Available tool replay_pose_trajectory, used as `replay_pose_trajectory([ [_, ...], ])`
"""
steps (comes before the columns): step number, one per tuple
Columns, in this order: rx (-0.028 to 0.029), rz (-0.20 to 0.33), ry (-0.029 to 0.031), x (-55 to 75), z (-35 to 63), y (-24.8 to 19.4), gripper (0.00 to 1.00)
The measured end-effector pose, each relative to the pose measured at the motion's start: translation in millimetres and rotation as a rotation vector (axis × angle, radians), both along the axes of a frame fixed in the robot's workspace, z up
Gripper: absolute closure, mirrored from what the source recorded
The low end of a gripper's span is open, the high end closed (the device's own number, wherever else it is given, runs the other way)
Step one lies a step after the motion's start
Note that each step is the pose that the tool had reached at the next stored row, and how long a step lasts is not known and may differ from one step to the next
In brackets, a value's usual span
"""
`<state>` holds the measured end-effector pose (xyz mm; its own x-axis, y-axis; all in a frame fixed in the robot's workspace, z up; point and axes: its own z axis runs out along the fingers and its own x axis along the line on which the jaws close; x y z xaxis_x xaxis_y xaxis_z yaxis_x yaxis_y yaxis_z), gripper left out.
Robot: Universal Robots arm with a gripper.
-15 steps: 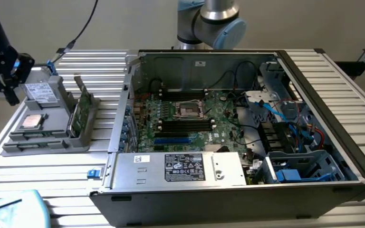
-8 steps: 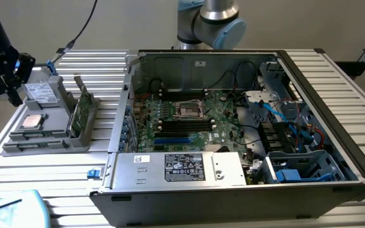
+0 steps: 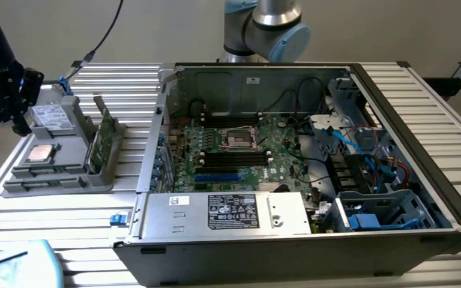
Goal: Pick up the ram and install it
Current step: 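Pick up the ram and move it above insertion slot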
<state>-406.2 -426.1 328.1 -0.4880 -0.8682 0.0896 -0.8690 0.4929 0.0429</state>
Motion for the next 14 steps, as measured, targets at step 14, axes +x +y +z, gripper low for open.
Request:
replay_pose_trajectory([
  [14,0.026,0.254,-0.0019,0.0,-8.2,0.0,0.89],
])
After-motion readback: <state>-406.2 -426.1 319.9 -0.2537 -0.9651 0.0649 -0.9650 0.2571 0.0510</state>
